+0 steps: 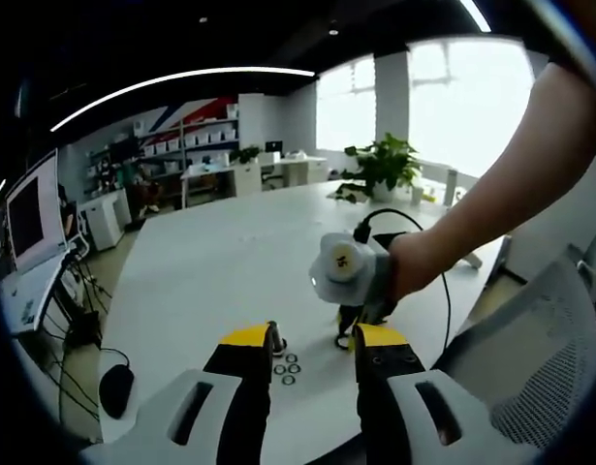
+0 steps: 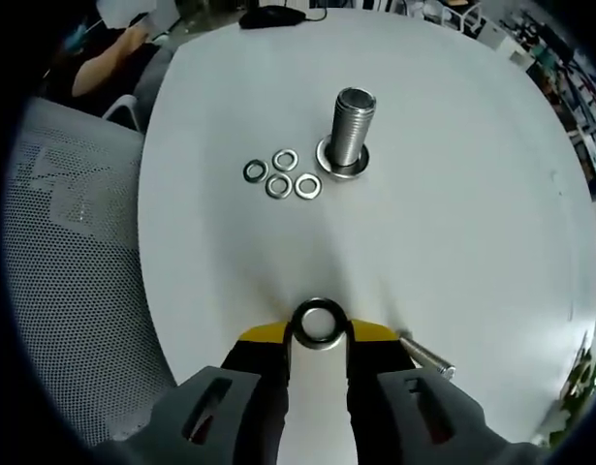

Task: Place the washer onto the threaded stud by aligning its center hole with the stud, sliding it down to the base, and recovering from edge contact or off-axis alignment until the washer reaches the visible bottom stop.

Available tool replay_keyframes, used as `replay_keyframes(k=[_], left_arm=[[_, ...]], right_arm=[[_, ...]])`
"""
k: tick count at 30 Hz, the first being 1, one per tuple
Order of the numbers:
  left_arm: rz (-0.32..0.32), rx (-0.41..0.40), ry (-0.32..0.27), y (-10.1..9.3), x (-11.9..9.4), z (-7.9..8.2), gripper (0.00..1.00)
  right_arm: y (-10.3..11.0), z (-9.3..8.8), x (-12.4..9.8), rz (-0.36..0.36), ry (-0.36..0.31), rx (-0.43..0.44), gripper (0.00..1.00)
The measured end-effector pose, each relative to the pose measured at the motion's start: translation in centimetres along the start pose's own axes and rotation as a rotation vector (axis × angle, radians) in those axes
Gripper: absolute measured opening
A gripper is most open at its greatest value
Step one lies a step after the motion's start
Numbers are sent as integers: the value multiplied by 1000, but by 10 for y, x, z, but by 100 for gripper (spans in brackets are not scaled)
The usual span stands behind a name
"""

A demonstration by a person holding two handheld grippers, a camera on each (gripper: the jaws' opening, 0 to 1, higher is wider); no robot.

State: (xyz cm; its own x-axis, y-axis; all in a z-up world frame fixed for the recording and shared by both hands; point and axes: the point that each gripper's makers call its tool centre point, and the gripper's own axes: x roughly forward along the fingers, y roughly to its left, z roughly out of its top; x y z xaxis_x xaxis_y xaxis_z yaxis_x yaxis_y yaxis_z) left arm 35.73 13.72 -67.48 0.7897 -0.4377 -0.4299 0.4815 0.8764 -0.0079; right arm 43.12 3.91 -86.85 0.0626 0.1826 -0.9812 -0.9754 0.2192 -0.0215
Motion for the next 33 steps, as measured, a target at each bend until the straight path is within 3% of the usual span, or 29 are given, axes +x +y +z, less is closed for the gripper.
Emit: replay_keyframes(k=[14,19,25,28,33], left_arm=[[-9,7,12,-3,2,-2,34],[-8,3,7,-2,1,-1,35],[-5,-3,5,0,2,-1,34],[-2,1,-2,0,1,1,34],[-1,-6,-4,1,0,1,33]], right_arm=[[-3,1,-10,-11,-35,29,22],[-6,10,-22,-11,-80,68,22],[-8,23,-37,-29,-123,39,22],[-12,28,-45,-73,-103,-58,22],[-16,44,-57,-65,-155,-17,22]])
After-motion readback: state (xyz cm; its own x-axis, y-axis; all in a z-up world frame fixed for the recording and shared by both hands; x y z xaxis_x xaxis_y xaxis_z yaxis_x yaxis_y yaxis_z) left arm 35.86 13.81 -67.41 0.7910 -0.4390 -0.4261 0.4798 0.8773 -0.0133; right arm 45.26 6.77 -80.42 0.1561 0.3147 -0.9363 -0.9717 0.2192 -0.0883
